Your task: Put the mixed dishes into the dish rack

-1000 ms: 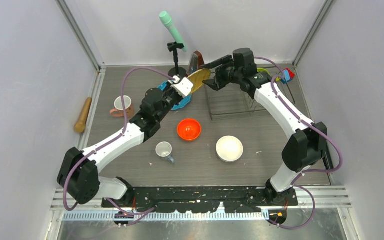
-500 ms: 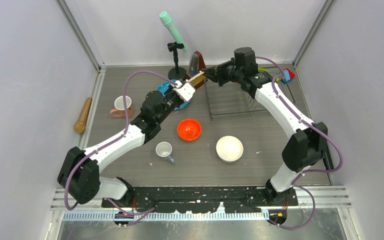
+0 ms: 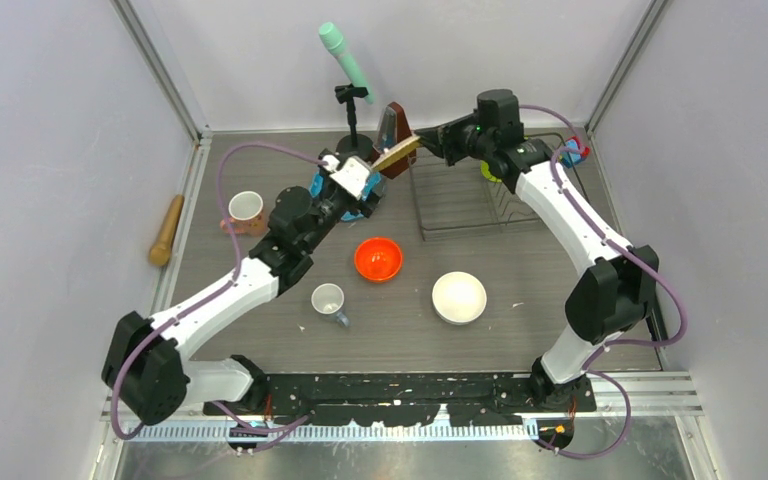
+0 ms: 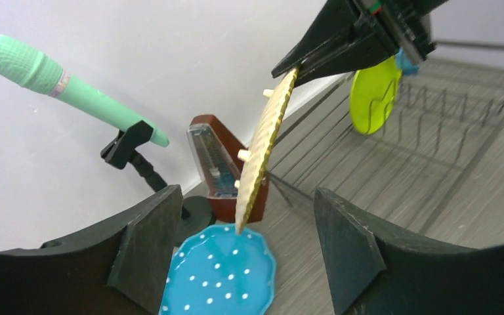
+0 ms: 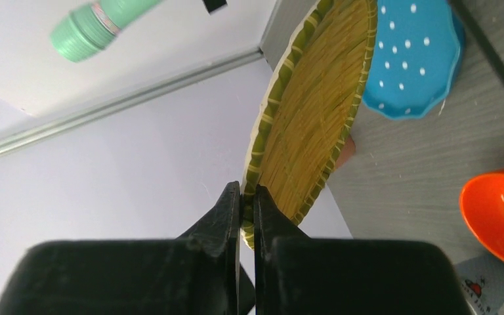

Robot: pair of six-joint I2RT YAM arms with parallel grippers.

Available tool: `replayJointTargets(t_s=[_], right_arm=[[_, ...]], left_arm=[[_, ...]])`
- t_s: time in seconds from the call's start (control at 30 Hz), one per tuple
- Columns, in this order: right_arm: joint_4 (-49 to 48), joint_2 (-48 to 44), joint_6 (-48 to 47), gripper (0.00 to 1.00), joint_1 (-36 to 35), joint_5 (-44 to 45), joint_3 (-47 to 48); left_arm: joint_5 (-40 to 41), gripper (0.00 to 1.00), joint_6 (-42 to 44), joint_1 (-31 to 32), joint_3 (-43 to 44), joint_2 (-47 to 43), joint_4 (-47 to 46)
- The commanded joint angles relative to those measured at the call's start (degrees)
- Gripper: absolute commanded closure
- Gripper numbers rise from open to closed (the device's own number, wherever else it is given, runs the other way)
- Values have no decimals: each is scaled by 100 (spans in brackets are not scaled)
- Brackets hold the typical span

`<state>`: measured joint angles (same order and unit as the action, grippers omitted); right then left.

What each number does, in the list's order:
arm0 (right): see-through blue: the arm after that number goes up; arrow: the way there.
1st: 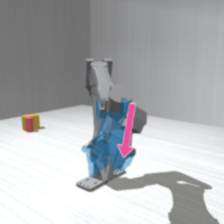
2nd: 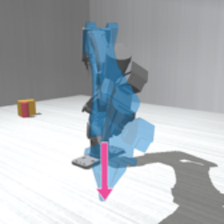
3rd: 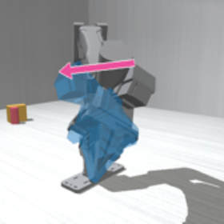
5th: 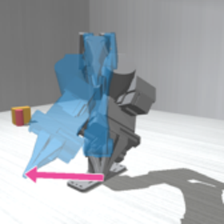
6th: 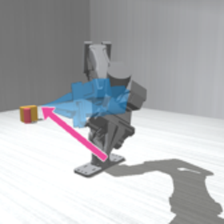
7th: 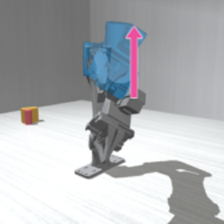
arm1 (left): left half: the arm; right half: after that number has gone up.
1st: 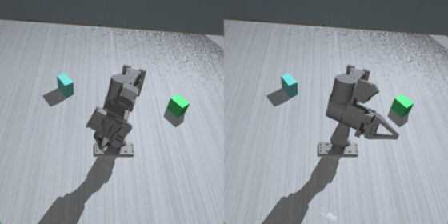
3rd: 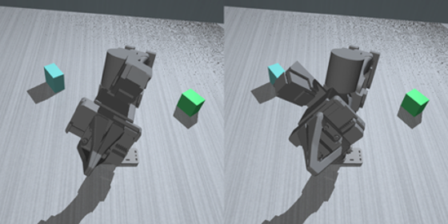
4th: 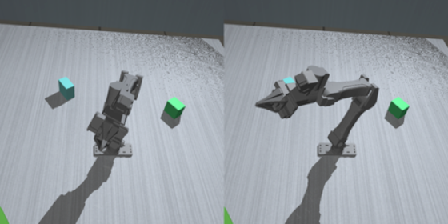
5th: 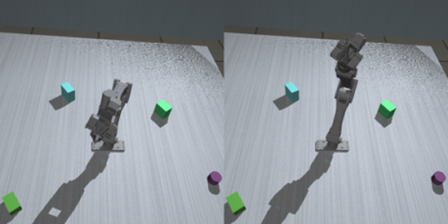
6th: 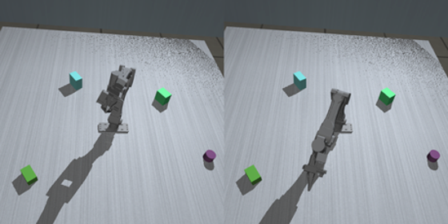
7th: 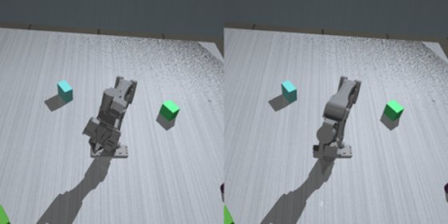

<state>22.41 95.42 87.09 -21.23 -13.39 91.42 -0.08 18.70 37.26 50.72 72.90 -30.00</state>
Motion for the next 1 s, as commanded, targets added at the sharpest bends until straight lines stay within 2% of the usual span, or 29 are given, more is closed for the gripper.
replayJointTargets(t_s=[0.0,0.13,0.23,0.33,0.4,0.5,0.6,0.97], right_arm=[[-375,-456,-290,100,317,463,377],[-249,-723,-550,100,658,879,199],[-85,-950,-718,100,1022,1199,-25],[19,-1135,-804,100,1317,1311,-203],[105,-1233,-866,100,1590,1554,-314],[153,-1330,-920,100,1803,1591,-569],[180,-1402,-928,100,2001,1571,-766],[162,-1413,-953,100,2376,1593,-1194]], left_arm=[[162,23,-1263,31,70,-690,241],[1075,15,-2411,22,226,-796,1047],[1761,11,-3189,-51,700,-577,2155],[1645,9,-4127,-420,1221,-268,3507],[1174,10,-4625,-755,1198,-196,3608],[860,12,-5132,-1111,851,-256,3274],[941,13,-5181,-1202,640,-311,3082],[1177,11,-5060,-1262,567,-208,3299]])
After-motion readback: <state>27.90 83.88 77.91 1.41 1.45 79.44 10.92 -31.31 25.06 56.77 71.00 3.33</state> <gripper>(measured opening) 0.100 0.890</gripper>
